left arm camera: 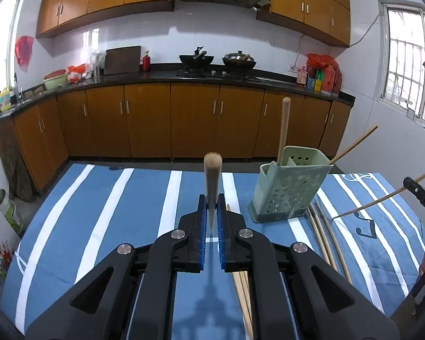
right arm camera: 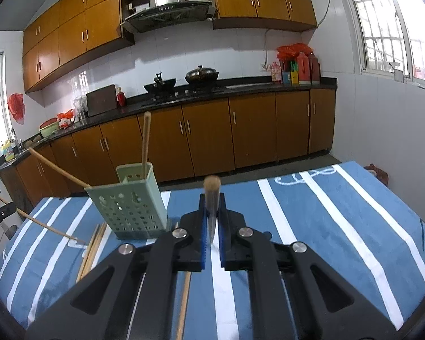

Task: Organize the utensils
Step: 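Raise the right tool's chopstick upright over the holder while the left tool does likewise, then lower the right tool's chopstick into the holder while the left tool inserts its chopstick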

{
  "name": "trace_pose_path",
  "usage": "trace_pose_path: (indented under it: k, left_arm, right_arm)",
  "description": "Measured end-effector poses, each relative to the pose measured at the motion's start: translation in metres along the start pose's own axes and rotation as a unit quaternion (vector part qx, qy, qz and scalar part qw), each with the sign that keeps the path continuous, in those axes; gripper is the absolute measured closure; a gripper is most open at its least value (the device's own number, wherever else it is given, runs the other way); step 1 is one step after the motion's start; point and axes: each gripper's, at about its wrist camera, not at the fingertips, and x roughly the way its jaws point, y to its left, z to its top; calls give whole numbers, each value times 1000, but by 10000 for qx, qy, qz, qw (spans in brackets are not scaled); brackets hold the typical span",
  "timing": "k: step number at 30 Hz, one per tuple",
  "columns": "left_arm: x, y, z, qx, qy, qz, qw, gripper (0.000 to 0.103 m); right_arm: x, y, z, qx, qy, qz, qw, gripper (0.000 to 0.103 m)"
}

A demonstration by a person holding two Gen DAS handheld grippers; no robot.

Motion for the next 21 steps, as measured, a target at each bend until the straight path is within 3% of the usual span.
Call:
trace_pose_path:
  k: [6, 14, 21]
  left_arm:
    - [-21, -14, 22, 167, -263, -323, 9990, 96]
    - [-51, -40, 53, 239, -634, -973, 9929, 96]
    - [-45, -59, 92, 14, -1233, -947, 9878, 96]
  right_arm:
    - [-20, 5, 34, 25, -248, 317, 9992, 95]
    - [-57, 18, 83, 221, -764, 1097, 9908, 95]
    - [-62, 43, 112, 255, -1543, 1231, 9800, 95]
